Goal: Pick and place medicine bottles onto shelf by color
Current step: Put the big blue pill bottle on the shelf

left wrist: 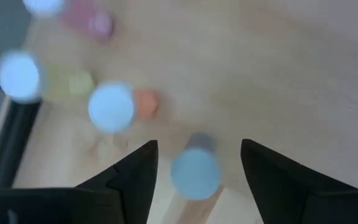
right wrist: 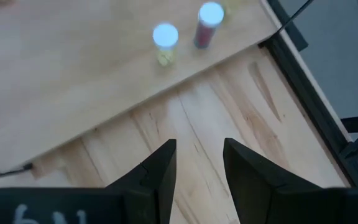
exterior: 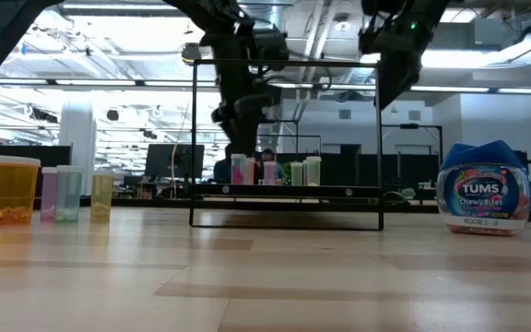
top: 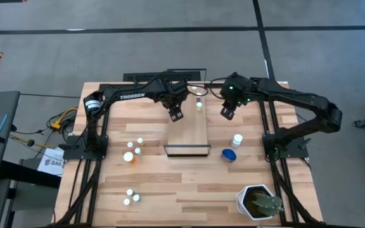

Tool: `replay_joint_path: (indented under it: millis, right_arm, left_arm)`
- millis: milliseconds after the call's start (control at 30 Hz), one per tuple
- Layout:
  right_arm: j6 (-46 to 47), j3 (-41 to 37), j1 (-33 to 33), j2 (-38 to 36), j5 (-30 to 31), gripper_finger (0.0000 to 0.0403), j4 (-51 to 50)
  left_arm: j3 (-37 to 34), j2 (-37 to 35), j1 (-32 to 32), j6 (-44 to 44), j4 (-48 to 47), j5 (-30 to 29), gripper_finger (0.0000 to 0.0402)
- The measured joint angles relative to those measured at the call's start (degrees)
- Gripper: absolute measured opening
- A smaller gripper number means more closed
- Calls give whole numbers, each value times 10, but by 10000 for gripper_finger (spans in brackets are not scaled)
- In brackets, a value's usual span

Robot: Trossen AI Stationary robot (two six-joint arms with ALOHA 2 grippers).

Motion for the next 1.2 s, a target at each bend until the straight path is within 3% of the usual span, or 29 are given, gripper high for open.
replay_joint_path:
  millis: [267, 467, 700, 867, 1200]
  right_arm:
    - [70, 0, 50, -41, 0, 152, -37]
    - [159, 0, 115, -42, -1, 155, -132]
    - [317, 0, 200, -39, -1, 152, -176]
    - [414, 0, 249, -30, -18, 157, -170]
    - [507, 0, 337, 28, -62, 236, -170]
  left_arm:
    - [68, -1, -30, 33, -9, 2, 218]
    - [84, -6, -76, 50, -30, 47, 218]
    - [84, -42, -107, 29, -72, -31, 218]
    - [84, -82, -127, 30, -142, -32, 217]
    - [84, -135, -197, -26, -196, -31, 217]
